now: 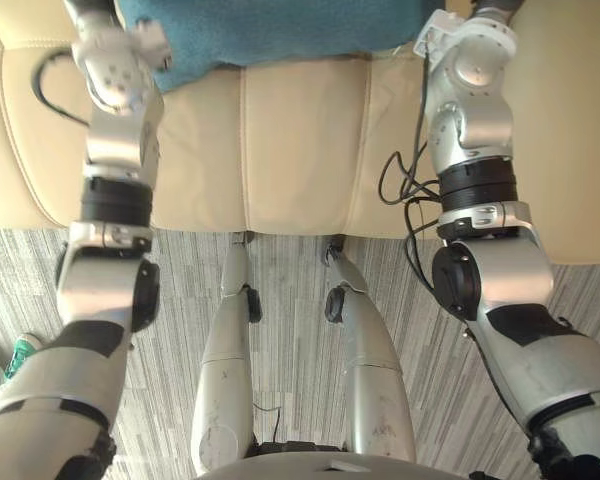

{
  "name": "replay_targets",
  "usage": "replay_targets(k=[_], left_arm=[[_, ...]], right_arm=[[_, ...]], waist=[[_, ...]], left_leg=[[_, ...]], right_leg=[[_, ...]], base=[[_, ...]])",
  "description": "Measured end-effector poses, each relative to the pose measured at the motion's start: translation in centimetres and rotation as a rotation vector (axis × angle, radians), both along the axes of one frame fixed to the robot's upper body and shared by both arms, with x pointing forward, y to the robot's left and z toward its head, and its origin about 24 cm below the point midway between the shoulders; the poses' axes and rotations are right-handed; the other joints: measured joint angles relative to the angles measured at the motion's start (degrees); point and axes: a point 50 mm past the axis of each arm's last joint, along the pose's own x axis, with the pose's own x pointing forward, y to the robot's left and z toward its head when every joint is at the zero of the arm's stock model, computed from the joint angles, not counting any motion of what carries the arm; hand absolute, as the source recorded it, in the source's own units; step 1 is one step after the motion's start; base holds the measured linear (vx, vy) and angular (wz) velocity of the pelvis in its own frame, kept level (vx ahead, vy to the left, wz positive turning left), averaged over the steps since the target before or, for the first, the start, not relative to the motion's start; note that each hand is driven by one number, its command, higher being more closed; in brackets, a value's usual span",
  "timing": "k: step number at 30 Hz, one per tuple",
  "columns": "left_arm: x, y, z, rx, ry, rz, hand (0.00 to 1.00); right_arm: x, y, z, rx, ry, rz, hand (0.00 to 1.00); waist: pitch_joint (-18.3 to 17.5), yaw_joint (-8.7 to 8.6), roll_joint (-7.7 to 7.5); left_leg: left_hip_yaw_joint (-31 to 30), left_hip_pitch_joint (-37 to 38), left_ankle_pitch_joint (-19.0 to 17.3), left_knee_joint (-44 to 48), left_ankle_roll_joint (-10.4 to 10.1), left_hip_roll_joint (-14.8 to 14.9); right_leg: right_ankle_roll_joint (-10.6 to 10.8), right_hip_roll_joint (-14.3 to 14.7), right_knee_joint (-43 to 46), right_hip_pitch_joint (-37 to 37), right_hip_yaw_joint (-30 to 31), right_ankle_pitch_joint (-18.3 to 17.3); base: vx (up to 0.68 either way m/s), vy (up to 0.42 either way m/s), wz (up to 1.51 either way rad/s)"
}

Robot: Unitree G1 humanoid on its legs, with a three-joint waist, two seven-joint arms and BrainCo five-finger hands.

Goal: Pick up cushions and gather them together orderly.

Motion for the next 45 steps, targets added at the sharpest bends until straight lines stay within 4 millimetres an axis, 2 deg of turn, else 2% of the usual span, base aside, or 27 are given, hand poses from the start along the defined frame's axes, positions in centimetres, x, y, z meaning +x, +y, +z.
replay_targets(k=[1,4,7,10,13,14,17,18,19,21,23,25,26,27,28,29,30,31,32,33,35,37,39,42,45], left_arm=[[0.3,0.6,-1.6,-0.034,0.046,0.002,0.00],[0.5,0.4,-3.2,-0.048,0.091,-0.025,0.00],[0.5,0.9,-4.5,-0.054,0.124,-0.026,0.00],[0.1,1.8,-5.4,-0.047,0.135,-0.008,0.00],[-0.9,2.6,-6.1,-0.027,0.121,0.005,0.00],[-1.5,3.1,-6.4,-0.013,0.112,0.017,0.00],[-3.3,4.8,-7.4,-0.004,0.090,0.053,0.00],[-4.2,5.5,-8.6,0.001,0.102,0.070,0.00],[-5.3,6.2,-11.0,0.017,0.155,0.081,0.00],[-6.4,6.9,-13.4,0.029,0.223,0.101,0.00],[-8.5,7.8,-18.8,0.002,0.388,0.119,0.00],[-10.3,7.1,-23.1,-0.046,0.520,0.090,0.00],[-12.0,6.4,-26.6,-0.090,0.638,0.057,0.00],[-12.7,6.2,-27.8,-0.105,0.682,0.049,0.00],[-15.2,5.3,-31.9,-0.153,0.836,0.006,0.00],[-15.9,5.1,-32.8,-0.166,0.876,-0.002,0.00],[-17.6,4.6,-35.1,-0.200,0.975,-0.024,0.00],[-18.6,4.2,-36.4,-0.223,1.031,-0.034,0.00],[-20.3,3.5,-38.8,-0.254,1.152,-0.045,0.00],[-20.8,3.3,-39.4,-0.256,1.190,-0.048,0.00],[-23.5,2.1,-42.3,-0.336,1.344,-0.038,0.00],[-24.9,1.5,-43.6,-0.394,1.414,-0.031,0.00],[-26.9,0.8,-45.0,-0.456,1.507,-0.022,0.00],[-29.7,0.4,-46.3,-0.517,1.614,-0.005,0.00],[-30.4,0.7,-46.6,-0.538,1.637,0.017,0.00]], right_arm=[[-0.2,-0.2,-0.4,-0.003,-0.006,0.000,0.00],[-0.2,-1.3,-1.1,0.011,0.008,-0.023,0.00],[-0.1,-0.8,-1.4,-0.005,0.016,-0.006,0.00],[-0.6,-1.1,-2.5,-0.031,0.012,0.001,0.00],[-1.4,-2.5,-4.4,-0.054,0.022,-0.033,0.00],[-1.9,-3.6,-5.5,-0.051,0.030,-0.055,0.00],[-3.5,-5.0,-7.8,-0.080,0.042,-0.082,0.00],[-4.1,-5.4,-9.4,-0.107,0.071,-0.082,0.00],[-4.9,-5.9,-12.1,-0.149,0.138,-0.092,0.00],[-5.8,-6.4,-15.1,-0.180,0.226,-0.090,0.00],[-6.9,-6.4,-20.0,-0.181,0.377,-0.049,0.00],[-8.1,-5.5,-23.8,-0.198,0.499,0.014,0.00],[-9.5,-4.7,-27.0,-0.191,0.599,0.055,0.00],[-10.0,-4.4,-27.9,-0.181,0.630,0.070,0.00],[-12.2,-3.5,-31.5,-0.172,0.755,0.114,0.00],[-12.9,-3.3,-32.5,-0.165,0.794,0.124,0.00],[-14.1,-3.0,-34.7,-0.150,0.882,0.143,0.00],[-15.1,-3.0,-36.2,-0.130,0.943,0.150,0.00],[-17.0,-2.9,-39.2,-0.089,1.076,0.168,0.00],[-17.6,-2.8,-40.1,-0.080,1.117,0.173,0.00],[-19.9,-2.5,-43.5,-0.022,1.284,0.176,0.00],[-21.3,-2.3,-45.2,0.034,1.367,0.173,0.00],[-23.6,-2.2,-47.4,0.113,1.482,0.157,0.00],[-25.8,-2.4,-49.0,0.194,1.589,0.127,0.00],[-27.1,-2.7,-49.8,0.235,1.650,0.108,0.00]], waist=[[0.02,-0.93,-0.04],[0.03,-1.34,-0.13],[0.01,-0.53,-0.18],[0.00,-0.93,-0.19],[-0.01,-1.50,-0.20],[-0.03,-1.66,-0.24],[-0.08,-1.79,-0.32],[-0.09,-1.77,-0.33],[-1.78,-1.74,-0.39],[-3.16,-1.76,-0.52],[-4.91,-1.73,-0.80],[-6.04,-1.37,-0.97],[-7.84,-1.10,-1.19],[-8.53,-1.07,-1.24],[-11.46,-0.88,-1.52],[-12.31,-0.86,-1.59],[-14.22,-0.77,-1.63],[-15.48,-0.82,-1.65],[-18.25,-0.82,-1.79],[-18.96,-0.83,-1.81],[-21.36,-0.90,-1.84],[-22.79,-1.07,-1.79],[-23.17,-1.15,-2.02],[-23.83,-1.06,-2.08],[-24.22,-1.22,-2.33]], left_leg=[[0.23,-0.08,0.53,-0.01,2.24,-0.51],[0.25,0.12,1.15,0.01,3.20,-1.32],[1.23,1.51,1.29,0.01,3.10,-1.34],[1.47,3.57,1.35,0.00,3.03,-0.91],[1.63,6.31,1.22,-0.02,2.95,-0.79],[1.93,7.87,0.16,-0.03,2.93,-0.68],[2.71,11.35,-1.18,-0.03,4.18,-0.43],[2.88,13.42,-1.63,-0.03,4.76,-0.43],[2.93,14.78,-2.31,-0.02,5.00,-0.44],[2.97,16.73,-2.84,-0.02,5.29,-0.43],[3.34,20.37,-2.88,0.01,5.46,-0.43],[3.63,23.74,-3.81,0.01,5.39,-0.43],[4.23,26.27,-4.61,0.01,5.34,-0.40],[4.30,27.17,-5.01,0.01,5.24,-0.40],[4.61,30.65,-6.44,0.00,5.07,-0.33],[4.66,31.66,-6.86,0.00,5.00,-0.33],[4.80,34.05,-7.54,0.00,4.95,-0.33],[4.81,35.27,-7.99,0.00,4.88,-0.34],[4.93,37.39,-8.75,0.00,4.79,-0.33],[5.02,38.06,-9.00,0.00,4.78,-0.33],[5.89,41.16,-10.16,-0.01,4.68,-0.32],[6.12,42.27,-10.62,-0.02,4.71,-0.41],[7.49,45.36,-11.61,-0.03,4.45,-0.47],[9.77,49.37,-13.13,-0.11,4.07,-0.84],[11.12,49.77,-13.27,-0.03,4.17,-0.97]], right_leg=[[0.20,-0.45,2.21,-0.83,0.47,-1.24],[0.62,-1.31,5.38,-1.90,1.29,-3.23],[0.31,-1.33,7.16,-1.89,2.31,-4.28],[-0.13,-1.06,8.16,-0.46,2.23,-4.80],[-0.35,-0.92,8.17,2.04,2.29,-5.11],[-0.41,-0.77,8.17,3.44,2.48,-5.24],[-0.36,-0.32,7.39,6.78,3.23,-5.27],[-0.19,-0.26,6.92,8.92,3.46,-5.46],[-0.07,-0.21,6.23,10.49,3.48,-5.80],[0.07,-0.16,5.44,12.80,3.47,-6.09],[0.29,-0.11,4.12,16.98,3.53,-6.40],[0.47,-0.02,2.91,20.85,3.63,-6.75],[0.53,0.09,1.85,23.59,3.83,-7.02],[0.54,0.14,1.39,24.59,3.91,-7.14],[0.60,0.41,-0.70,28.53,4.39,-7.39],[0.61,0.48,-1.31,29.75,4.56,-7.49],[0.66,0.61,-2.90,32.81,4.72,-7.56],[0.76,0.65,-3.78,34.33,4.67,-7.50],[0.94,0.72,-5.53,37.07,4.53,-7.35],[0.98,0.75,-6.16,38.03,4.53,-7.22],[1.26,0.84,-9.23,42.15,4.92,-6.33],[1.49,0.82,-10.92,43.88,5.16,-5.65],[1.62,0.82,-12.87,47.29,6.12,-5.04],[1.95,0.82,-13.99,50.29,8.73,-4.79],[2.25,0.93,-14.25,50.02,10.40,-3.84]], base=[[0.02,0.024,-0.13],[-0.01,-0.042,0.21],[-0.04,-0.118,-0.02],[-0.07,-0.167,-0.05],[-0.08,-0.192,-0.05],[-0.07,-0.150,-0.12],[-0.05,-0.119,-0.15],[0.00,-0.112,-0.09],[0.01,-0.130,-0.06],[0.07,-0.103,-0.01],[0.10,-0.098,-0.01],[0.11,-0.085,-0.04],[0.12,-0.076,-0.08],[0.12,-0.062,-0.16],[0.09,-0.029,-0.15],[0.13,-0.025,-0.18],[0.13,-0.007,-0.08],[0.15,-0.002,-0.05],[0.11,0.004,-0.01],[0.11,0.012,-0.04],[0.10,0.025,-0.11],[0.06,0.028,-0.12],[0.07,0.034,-0.22],[0.06,0.033,-0.40],[0.03,0.017,-0.29]])
